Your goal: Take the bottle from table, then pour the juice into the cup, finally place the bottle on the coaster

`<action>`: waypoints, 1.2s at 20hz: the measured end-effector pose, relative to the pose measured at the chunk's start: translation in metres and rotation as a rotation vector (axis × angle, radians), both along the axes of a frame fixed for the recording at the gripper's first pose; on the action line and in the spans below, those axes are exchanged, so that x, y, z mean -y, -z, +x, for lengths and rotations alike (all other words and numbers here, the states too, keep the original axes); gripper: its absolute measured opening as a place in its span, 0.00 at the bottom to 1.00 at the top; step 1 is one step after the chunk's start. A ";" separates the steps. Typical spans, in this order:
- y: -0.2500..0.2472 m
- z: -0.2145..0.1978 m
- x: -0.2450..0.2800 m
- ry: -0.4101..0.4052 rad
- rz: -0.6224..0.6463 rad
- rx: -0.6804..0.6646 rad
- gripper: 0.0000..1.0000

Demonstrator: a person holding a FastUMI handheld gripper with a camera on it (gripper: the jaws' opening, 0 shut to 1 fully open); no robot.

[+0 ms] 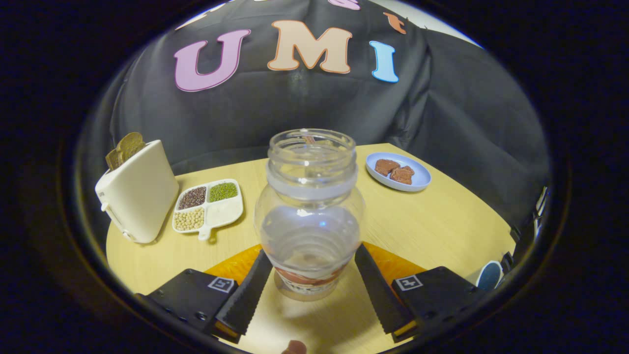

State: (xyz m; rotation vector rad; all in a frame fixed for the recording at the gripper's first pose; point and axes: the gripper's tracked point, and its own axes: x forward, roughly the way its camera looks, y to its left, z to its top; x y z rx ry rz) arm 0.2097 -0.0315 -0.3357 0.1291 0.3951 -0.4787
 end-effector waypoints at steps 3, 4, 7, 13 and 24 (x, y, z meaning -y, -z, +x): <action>-0.001 -0.010 -0.002 -0.022 0.002 -0.010 1.00; 0.000 -0.013 -0.005 -0.036 0.005 -0.013 1.00; 0.000 -0.029 -0.014 -0.083 -0.001 -0.033 1.00; -0.025 -0.068 -0.033 -0.169 0.053 -0.032 1.00; -0.147 -0.130 -0.035 -0.346 0.064 0.039 1.00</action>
